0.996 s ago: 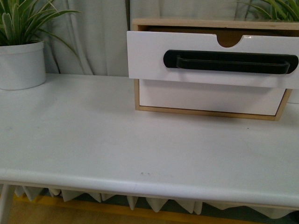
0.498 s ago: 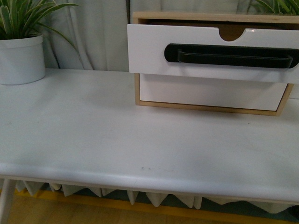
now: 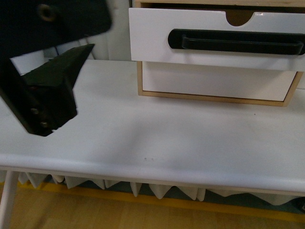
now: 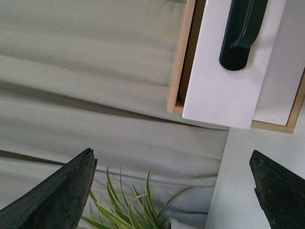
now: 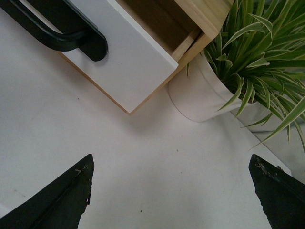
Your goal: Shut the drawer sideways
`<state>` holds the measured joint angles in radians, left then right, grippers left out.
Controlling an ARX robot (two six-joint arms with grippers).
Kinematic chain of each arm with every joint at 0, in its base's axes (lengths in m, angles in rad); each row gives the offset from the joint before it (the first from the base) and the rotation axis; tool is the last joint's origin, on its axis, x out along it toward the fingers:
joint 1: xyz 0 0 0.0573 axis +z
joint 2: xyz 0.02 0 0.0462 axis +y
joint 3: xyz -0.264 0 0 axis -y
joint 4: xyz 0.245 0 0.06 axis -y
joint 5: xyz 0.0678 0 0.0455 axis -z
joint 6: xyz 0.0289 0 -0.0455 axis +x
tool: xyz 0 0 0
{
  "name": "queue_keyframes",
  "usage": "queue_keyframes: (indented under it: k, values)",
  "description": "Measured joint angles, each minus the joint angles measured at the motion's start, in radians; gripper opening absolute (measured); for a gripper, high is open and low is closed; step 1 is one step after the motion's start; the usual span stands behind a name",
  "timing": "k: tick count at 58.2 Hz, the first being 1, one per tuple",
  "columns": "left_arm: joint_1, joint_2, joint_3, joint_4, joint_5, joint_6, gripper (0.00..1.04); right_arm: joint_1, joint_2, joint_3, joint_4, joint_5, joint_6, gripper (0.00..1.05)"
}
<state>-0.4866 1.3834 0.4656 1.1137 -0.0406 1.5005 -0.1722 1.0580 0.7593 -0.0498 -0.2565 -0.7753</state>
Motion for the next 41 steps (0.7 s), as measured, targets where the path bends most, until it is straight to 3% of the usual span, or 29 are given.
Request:
queue_keyframes:
  k: [41]
  values:
    - [-0.052,0.267,0.317,-0.086,0.042,0.154,0.98,0.003,0.208,0.221,-0.127,-0.022,-0.111,0.95]
